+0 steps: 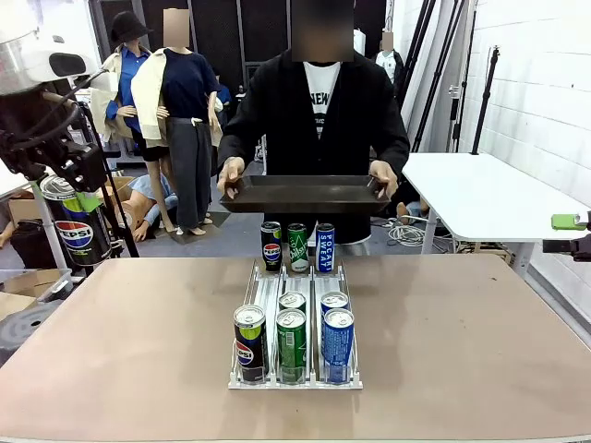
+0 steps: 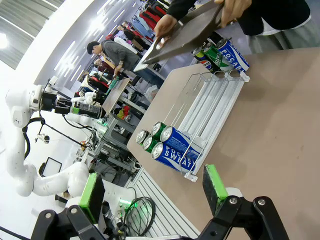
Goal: Retrieve and hand over the desired beverage to the person.
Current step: Place the picked can on the Handle tray extended by the person.
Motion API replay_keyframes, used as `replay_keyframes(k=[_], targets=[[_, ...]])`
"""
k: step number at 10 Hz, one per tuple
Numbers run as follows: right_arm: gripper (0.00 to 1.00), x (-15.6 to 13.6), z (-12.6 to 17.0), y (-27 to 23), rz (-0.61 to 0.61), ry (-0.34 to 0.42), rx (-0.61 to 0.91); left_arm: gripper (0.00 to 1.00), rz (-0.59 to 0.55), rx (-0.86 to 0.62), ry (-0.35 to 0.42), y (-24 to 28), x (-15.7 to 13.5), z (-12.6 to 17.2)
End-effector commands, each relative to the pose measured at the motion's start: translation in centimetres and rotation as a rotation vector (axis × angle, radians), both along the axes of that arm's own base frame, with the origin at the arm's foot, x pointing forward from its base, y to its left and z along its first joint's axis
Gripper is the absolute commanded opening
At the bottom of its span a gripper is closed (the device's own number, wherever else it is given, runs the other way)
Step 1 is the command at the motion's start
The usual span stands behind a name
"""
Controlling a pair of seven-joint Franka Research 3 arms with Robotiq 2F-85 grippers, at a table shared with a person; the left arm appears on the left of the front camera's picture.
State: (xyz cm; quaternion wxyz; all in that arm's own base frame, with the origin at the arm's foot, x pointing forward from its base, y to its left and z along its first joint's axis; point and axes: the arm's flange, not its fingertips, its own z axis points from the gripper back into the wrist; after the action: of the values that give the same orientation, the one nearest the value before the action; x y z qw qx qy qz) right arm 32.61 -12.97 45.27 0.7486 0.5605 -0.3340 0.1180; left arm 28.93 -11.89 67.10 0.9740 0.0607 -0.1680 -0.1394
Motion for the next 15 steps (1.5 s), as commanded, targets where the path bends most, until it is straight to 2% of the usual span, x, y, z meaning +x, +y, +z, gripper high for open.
replay_keyframes(k=[1,7,8,11,14,15], targets=[[1.0,0.3,0.0,0.2,-0.004,-0.03,0.022,0.0,0.003,-0.003,-0.004,0.1,-0.1,0.7],[1.0,0.3,0.0,0.2,-0.004,-0.03,0.022,0.0,0.0,0.0,0.0,0.0,0.0,0.0],[1.0,0.3,0.0,0.2,-0.004,-0.03,0.022,0.0,0.012,-0.015,-0.041,-0.7,0.6,0.0],[1.0,0.3,0.0,0.2,-0.004,-0.03,0.022,0.0,-0.001,-0.04,-0.083,-2.6,3.2,0.0],[1.0,0.3,0.0,0.2,-0.004,-0.03,0.022,0.0,-0.075,-0.11,-0.041,-5.1,7.2,-1.0],[1.0,0.3,0.0,0.2,-0.004,-0.03,0.022,0.0,-0.097,-0.093,-0.025,-6.7,8.3,-1.0]])
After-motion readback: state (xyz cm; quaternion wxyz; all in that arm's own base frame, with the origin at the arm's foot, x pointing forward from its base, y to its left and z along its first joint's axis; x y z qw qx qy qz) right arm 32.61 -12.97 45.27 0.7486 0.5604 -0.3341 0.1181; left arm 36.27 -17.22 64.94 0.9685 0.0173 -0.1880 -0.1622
